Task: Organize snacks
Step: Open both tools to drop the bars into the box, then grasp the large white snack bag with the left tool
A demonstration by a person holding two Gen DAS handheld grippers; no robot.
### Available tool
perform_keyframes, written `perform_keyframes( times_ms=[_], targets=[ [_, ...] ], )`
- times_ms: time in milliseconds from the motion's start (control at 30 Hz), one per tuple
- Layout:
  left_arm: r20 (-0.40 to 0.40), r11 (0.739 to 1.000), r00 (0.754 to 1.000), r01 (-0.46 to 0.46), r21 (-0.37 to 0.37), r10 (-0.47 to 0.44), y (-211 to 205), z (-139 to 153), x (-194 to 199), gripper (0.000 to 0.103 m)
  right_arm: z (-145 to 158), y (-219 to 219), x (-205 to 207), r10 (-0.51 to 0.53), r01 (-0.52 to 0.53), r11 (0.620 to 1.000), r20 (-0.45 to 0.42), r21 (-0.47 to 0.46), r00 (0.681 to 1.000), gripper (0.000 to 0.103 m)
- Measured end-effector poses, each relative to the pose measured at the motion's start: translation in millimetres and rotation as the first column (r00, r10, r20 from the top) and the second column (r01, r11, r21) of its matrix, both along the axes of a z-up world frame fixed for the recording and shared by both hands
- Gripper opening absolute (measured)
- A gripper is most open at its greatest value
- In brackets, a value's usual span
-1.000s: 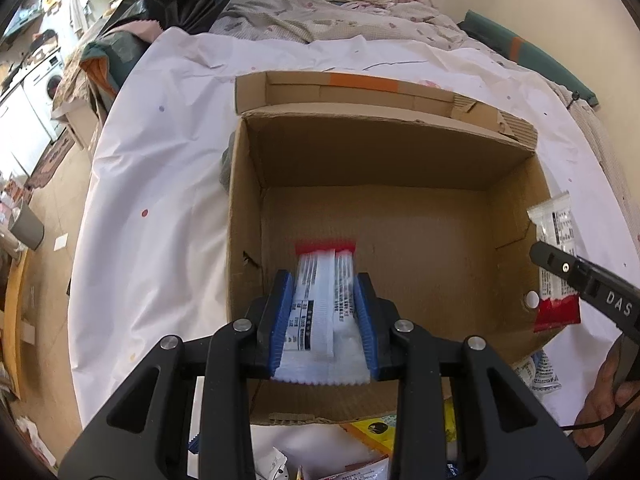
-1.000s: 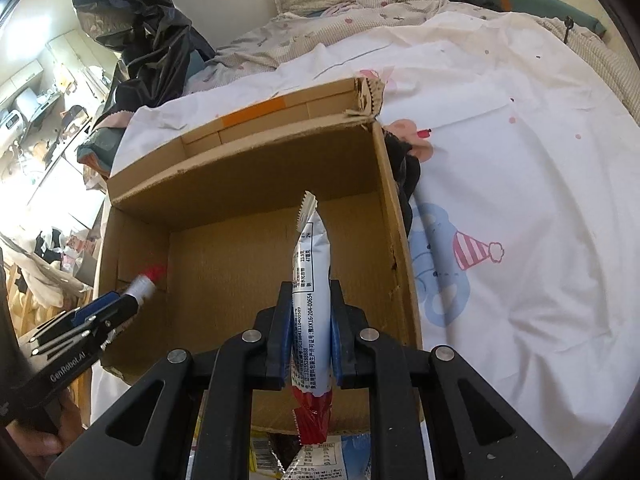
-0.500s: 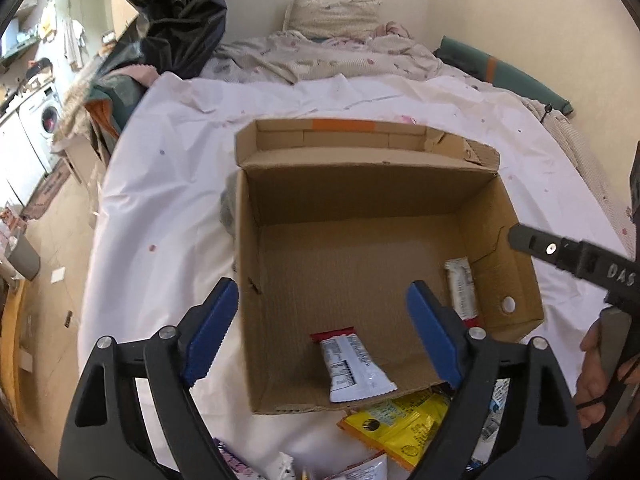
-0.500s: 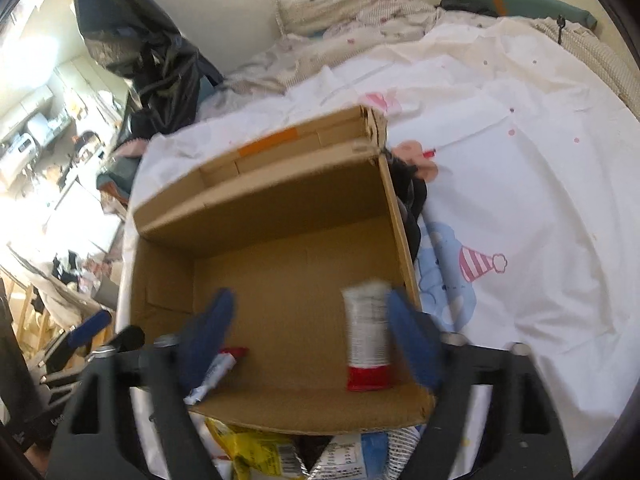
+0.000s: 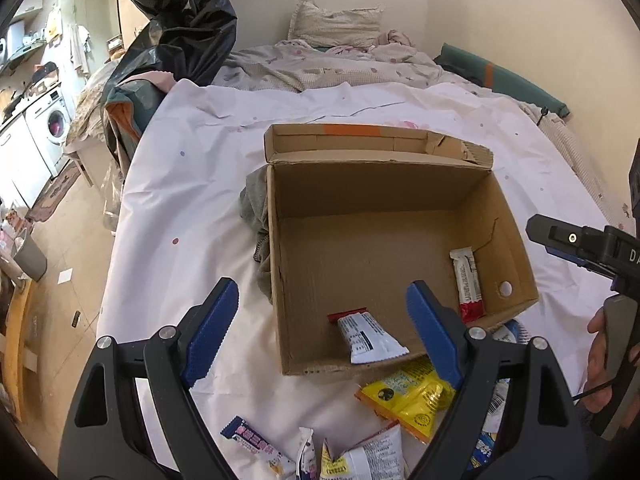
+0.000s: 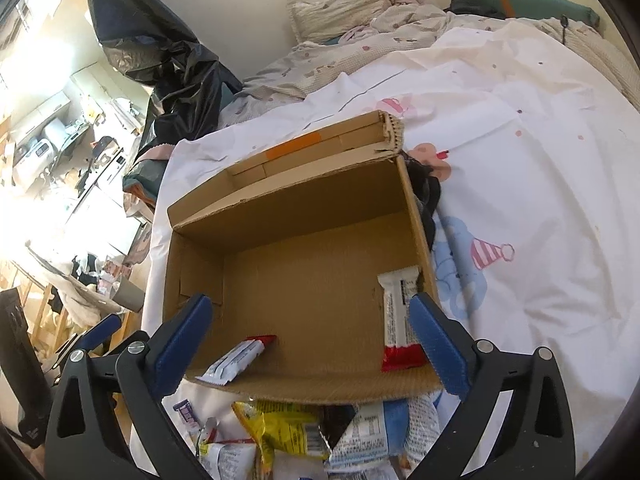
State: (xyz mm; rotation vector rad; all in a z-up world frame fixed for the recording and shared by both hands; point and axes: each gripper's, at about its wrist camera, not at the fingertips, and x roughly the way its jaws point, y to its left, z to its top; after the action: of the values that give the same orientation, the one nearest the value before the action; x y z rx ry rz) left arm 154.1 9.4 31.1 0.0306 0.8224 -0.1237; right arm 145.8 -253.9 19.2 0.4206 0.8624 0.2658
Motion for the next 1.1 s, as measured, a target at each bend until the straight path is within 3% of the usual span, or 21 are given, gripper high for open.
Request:
perform_keyframes(
  times_ms=[200,300,767,933,1100],
  targets=[
    [0.015,1.0,1.0,0.002,0.017,-0.003,2.4,6.9,-17.3,0.084,8.3,-4.1,-25.1,0.006,-0.005,0.999,0.032,-0.034,0.999,0.101],
    [-0.008,1.0,1.0,-0.011,-0.01,0.011,8.6,6.5,-26.2,0.084,1.9,-5.4,-42.2,0.007,-0.006,0.998,0.011,-0.061,1.0,0.101],
    [-0.084,0.991,0.99,-0.117,-0.067,0.111,33.8,-7.8,-69.6,0.084,-8.9,-19.4,-100.6,-0.048,0.047,0.999,-0.051,-0.019,0.998,0.101],
    [-0.217,0.979,0.966,-0.166,-0.122,0.137,44.3,-32.5,-74.5,0.084,-18.9,-23.8,-105.2,-0.083,0.086,0.996,-0.098,0.025,0.992,0.101],
    [-0.361,0.982,0.929,-0.136,-0.134,0.079,22.3,-70.5,-82.7,0.084,-25.6,-24.3,-99.7,-0.105,0.108,0.994,-0.122,0.024,0.987,0.101]
  ],
)
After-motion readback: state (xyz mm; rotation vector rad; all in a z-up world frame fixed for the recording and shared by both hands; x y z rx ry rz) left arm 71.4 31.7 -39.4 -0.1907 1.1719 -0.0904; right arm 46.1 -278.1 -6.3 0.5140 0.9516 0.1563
